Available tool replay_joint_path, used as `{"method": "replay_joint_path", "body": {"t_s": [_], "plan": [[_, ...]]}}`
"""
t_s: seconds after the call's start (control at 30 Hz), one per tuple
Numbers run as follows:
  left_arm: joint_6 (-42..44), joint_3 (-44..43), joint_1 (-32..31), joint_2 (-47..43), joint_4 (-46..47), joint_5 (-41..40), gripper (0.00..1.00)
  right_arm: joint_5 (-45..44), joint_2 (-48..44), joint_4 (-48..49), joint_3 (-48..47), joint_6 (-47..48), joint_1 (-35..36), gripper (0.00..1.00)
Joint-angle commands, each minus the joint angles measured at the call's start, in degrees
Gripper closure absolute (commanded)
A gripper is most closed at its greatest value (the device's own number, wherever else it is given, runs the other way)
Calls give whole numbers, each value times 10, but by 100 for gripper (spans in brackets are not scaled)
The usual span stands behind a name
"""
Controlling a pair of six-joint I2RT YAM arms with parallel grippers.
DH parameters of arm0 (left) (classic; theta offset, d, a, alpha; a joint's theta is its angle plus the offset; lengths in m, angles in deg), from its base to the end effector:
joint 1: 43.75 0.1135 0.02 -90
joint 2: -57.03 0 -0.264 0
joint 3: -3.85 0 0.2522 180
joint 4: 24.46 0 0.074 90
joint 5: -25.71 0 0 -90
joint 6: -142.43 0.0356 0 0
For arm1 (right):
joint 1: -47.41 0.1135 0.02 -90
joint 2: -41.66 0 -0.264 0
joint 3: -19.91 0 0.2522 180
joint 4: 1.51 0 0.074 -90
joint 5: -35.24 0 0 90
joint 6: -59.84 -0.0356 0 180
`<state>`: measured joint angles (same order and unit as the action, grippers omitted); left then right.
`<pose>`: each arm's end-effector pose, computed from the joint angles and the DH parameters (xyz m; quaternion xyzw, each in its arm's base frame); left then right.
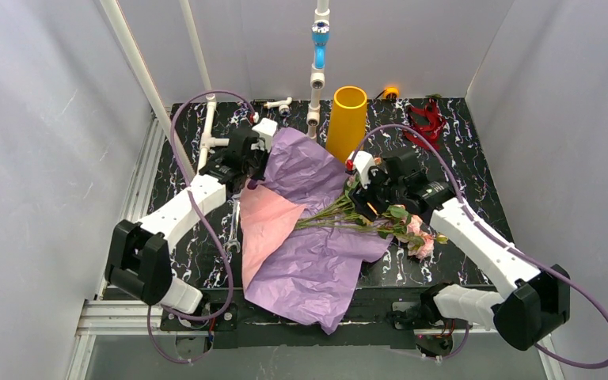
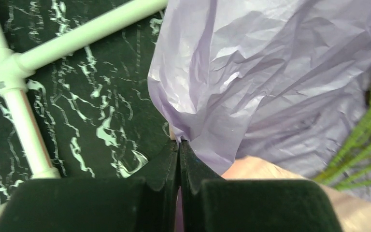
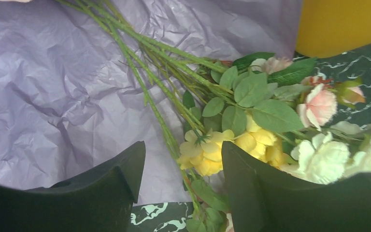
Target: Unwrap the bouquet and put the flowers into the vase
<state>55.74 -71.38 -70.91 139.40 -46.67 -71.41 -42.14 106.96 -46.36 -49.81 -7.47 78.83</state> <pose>0.2961 -0.1469 0.2902 0.1961 0.8395 -0.0517 0.5041 0.2041 0.1338 0.3023 -0.4515 0.7827 0.1312 0.4079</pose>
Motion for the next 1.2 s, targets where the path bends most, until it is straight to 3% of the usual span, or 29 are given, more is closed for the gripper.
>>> {"method": "replay_joint_path", "body": {"t_s": [0.0, 0.37, 0.5, 0.8, 0.87, 0.97, 1.13, 1.17], "plan": [[24, -53, 27, 31, -1, -48, 100, 31, 26, 23, -9, 3, 12, 33], [122, -141, 46, 168, -27, -116, 96, 34, 81, 71, -4, -35, 56, 35], [156, -165, 57, 205, -6, -117, 100, 39, 82, 75, 2, -43, 57, 35], [199, -264, 80, 305, -15, -113, 99, 45, 75, 74, 12, -53, 61, 34], [191, -279, 85, 306, -32, -108, 84, 46, 73, 74, 13, -54, 61, 33], [173, -278, 88, 259, -60, -41, 40, 47, 68, 72, 15, -57, 61, 33], [141, -249, 84, 131, -143, 114, 5, 47, 60, 77, 20, -73, 61, 32], [141, -243, 80, 111, -163, 133, 2, 46, 59, 80, 21, -79, 61, 32]]}}
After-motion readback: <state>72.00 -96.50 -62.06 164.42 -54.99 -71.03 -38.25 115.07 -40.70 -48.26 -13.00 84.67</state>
